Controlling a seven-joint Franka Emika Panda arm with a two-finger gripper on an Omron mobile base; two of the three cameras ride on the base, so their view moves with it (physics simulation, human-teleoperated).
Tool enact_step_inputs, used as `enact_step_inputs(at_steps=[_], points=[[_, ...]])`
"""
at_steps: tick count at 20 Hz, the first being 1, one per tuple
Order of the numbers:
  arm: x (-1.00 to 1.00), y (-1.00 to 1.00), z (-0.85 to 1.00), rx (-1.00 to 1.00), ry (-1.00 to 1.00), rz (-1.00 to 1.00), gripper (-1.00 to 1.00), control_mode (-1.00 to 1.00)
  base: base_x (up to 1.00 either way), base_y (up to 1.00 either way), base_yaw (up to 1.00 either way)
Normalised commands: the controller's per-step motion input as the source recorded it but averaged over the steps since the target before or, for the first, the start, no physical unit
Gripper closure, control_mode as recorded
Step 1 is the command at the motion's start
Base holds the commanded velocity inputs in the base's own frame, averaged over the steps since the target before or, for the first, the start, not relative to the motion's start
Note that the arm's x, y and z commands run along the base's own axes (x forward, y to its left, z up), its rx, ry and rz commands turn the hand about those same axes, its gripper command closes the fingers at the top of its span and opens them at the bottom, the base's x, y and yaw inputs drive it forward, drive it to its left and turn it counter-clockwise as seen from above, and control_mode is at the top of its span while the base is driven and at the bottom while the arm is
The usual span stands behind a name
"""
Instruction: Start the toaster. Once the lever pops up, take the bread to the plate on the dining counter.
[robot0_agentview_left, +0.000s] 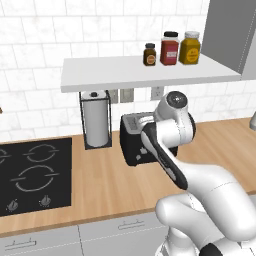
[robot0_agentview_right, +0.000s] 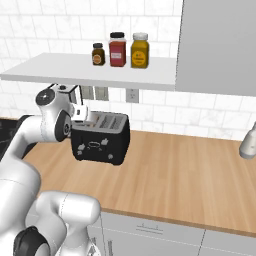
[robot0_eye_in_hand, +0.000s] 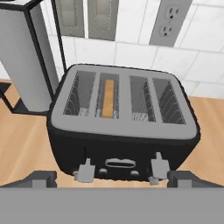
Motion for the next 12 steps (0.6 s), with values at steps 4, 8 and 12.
enact_step_inputs(at_steps=[4, 8, 12], points=[[0.00, -0.17, 0.00, 0.21, -0.06, 0.00, -1.00, -1.00, 0.00, 0.00, 0.00], [0.00, -0.06, 0.00, 0.08, -0.01, 0.00, -1.00, -1.00, 0.00, 0.00, 0.00], [0.00, 0.00, 0.00, -0.11, 0.00, 0.00, -1.00, -1.00, 0.00, 0.00, 0.00]])
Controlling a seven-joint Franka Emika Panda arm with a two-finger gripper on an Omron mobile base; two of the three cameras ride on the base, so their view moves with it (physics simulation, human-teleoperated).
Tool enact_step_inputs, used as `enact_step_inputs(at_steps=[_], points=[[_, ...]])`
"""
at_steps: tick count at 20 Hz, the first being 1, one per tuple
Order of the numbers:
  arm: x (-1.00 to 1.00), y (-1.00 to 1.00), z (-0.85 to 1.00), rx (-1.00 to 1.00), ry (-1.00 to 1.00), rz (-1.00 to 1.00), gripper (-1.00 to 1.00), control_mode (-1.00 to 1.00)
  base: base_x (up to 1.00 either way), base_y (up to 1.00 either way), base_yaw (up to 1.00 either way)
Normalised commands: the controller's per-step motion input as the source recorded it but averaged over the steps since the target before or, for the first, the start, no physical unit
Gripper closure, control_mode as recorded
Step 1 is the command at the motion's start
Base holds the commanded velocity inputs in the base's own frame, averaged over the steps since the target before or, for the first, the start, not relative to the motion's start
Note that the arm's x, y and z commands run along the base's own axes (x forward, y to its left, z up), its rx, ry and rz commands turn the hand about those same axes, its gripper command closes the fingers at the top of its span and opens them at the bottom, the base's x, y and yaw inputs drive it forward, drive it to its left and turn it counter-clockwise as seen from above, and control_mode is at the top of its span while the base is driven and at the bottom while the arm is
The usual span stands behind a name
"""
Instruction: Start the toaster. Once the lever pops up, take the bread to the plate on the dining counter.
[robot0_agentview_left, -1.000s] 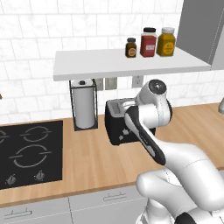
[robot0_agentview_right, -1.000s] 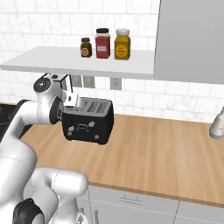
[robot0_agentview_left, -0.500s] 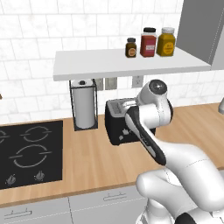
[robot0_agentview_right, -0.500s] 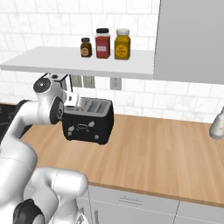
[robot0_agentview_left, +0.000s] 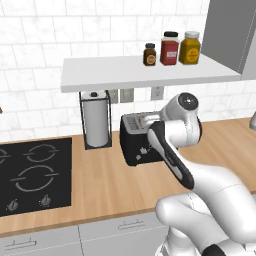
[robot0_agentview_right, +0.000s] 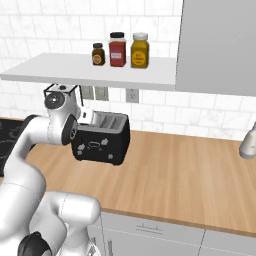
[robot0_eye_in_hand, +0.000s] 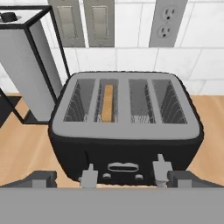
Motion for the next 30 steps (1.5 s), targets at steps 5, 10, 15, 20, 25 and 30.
enact_step_inputs(at_steps=[5, 10, 15, 20, 25, 30], points=[[0.01, 0.02, 0.00, -0.10, 0.00, 0.00, -1.00, -1.00, 0.00, 0.00, 0.00], [0.03, -0.01, 0.00, 0.14, -0.02, 0.00, -1.00, -1.00, 0.00, 0.00, 0.00], [0.00, 0.04, 0.02, -0.03, -0.01, 0.00, -1.00, -1.00, 0.00, 0.00, 0.00], [0.00, 0.05, 0.06, -0.02, -0.01, 0.00, -1.00, -1.00, 0.00, 0.00, 0.00], [0.00, 0.00, 0.00, 0.00, 0.00, 0.00, -1.00, -1.00, 0.00, 0.00, 0.00], [0.00, 0.00, 0.00, 0.00, 0.00, 0.00, -1.00, -1.00, 0.00, 0.00, 0.00]])
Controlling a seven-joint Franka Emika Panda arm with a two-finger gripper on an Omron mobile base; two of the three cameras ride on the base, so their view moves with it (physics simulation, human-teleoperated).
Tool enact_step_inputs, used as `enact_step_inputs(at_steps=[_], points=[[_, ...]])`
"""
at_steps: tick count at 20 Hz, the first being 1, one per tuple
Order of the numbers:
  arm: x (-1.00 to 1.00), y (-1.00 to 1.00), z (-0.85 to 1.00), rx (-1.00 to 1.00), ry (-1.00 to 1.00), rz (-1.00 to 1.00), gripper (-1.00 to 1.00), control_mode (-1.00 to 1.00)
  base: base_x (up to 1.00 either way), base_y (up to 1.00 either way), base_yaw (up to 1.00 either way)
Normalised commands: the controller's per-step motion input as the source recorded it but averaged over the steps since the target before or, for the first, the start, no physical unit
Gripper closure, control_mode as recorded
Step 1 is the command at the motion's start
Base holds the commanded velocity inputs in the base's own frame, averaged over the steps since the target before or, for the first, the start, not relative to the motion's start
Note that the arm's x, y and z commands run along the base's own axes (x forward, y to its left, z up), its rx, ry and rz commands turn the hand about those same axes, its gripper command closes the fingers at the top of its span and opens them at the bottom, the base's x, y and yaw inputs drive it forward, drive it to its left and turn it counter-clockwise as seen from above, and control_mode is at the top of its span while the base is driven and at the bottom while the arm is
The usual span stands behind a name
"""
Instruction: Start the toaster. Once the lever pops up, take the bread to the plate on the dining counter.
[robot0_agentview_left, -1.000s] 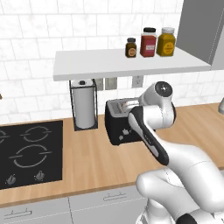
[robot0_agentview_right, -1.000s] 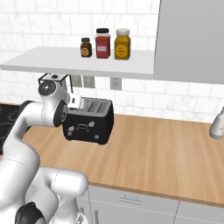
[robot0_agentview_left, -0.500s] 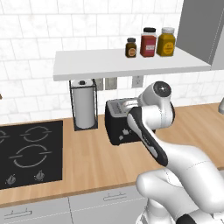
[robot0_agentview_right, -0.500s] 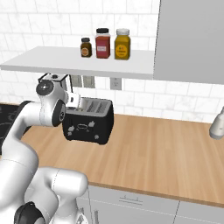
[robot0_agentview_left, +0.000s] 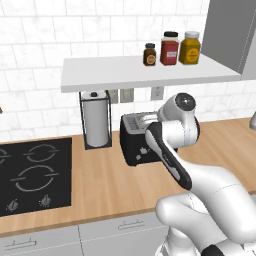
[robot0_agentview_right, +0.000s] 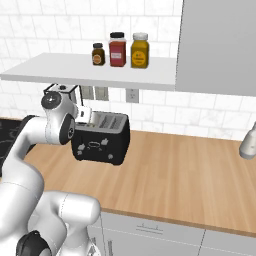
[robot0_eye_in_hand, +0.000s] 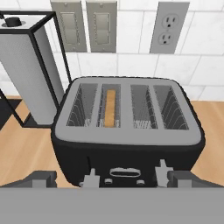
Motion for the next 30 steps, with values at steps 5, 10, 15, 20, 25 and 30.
enact_step_inputs(at_steps=[5, 10, 15, 20, 25, 30], points=[[0.00, 0.00, 0.00, 0.00, 0.00, 0.00, -1.00, -1.00, 0.00, 0.00, 0.00], [0.00, 0.00, 0.00, 0.00, 0.00, 0.00, -1.00, -1.00, 0.00, 0.00, 0.00], [0.00, 0.00, 0.00, 0.00, 0.00, 0.00, -1.00, -1.00, 0.00, 0.00, 0.00], [0.00, 0.00, 0.00, 0.00, 0.00, 0.00, -1.00, -1.00, 0.00, 0.00, 0.00], [0.00, 0.00, 0.00, 0.00, 0.00, 0.00, -1.00, -1.00, 0.00, 0.00, 0.00], [0.00, 0.00, 0.00, 0.00, 0.00, 0.00, -1.00, -1.00, 0.00, 0.00, 0.00]])
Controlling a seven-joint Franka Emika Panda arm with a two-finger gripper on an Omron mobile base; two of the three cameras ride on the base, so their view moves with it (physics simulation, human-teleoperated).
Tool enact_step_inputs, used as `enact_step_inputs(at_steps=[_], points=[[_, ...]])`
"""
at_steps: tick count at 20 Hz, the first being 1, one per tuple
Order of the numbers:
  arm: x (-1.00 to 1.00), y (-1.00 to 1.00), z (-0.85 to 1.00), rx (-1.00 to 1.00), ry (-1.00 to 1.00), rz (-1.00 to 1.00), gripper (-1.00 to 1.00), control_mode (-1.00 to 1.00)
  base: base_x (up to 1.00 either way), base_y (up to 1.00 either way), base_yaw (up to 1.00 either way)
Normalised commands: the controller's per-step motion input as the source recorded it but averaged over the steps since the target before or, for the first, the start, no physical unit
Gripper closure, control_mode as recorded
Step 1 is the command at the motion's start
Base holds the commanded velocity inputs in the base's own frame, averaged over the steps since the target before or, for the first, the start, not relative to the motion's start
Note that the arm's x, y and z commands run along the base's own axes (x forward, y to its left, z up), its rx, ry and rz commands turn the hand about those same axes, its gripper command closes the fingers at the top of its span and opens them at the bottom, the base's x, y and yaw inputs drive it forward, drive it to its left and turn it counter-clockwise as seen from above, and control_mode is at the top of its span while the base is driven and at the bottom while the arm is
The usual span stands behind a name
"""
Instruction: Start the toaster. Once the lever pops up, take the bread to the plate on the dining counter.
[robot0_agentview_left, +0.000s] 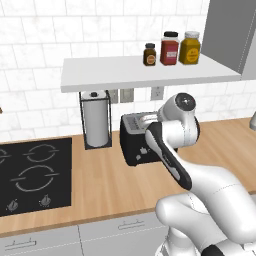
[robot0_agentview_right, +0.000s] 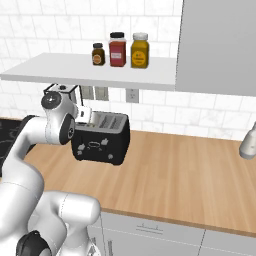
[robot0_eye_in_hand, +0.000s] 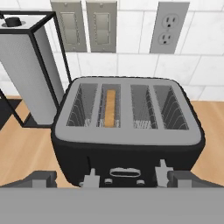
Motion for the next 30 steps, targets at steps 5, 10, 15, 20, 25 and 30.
enact_step_inputs(at_steps=[5, 10, 15, 20, 25, 30], points=[[0.00, 0.00, 0.00, 0.00, 0.00, 0.00, -1.00, -1.00, 0.00, 0.00, 0.00], [0.00, 0.00, 0.00, 0.00, 0.00, 0.00, -1.00, -1.00, 0.00, 0.00, 0.00], [0.00, 0.00, 0.00, 0.00, 0.00, 0.00, -1.00, -1.00, 0.00, 0.00, 0.00], [0.00, 0.00, 0.00, 0.00, 0.00, 0.00, -1.00, -1.00, 0.00, 0.00, 0.00], [0.00, 0.00, 0.00, 0.00, 0.00, 0.00, -1.00, -1.00, 0.00, 0.00, 0.00], [0.00, 0.00, 0.00, 0.00, 0.00, 0.00, -1.00, -1.00, 0.00, 0.00, 0.00]])
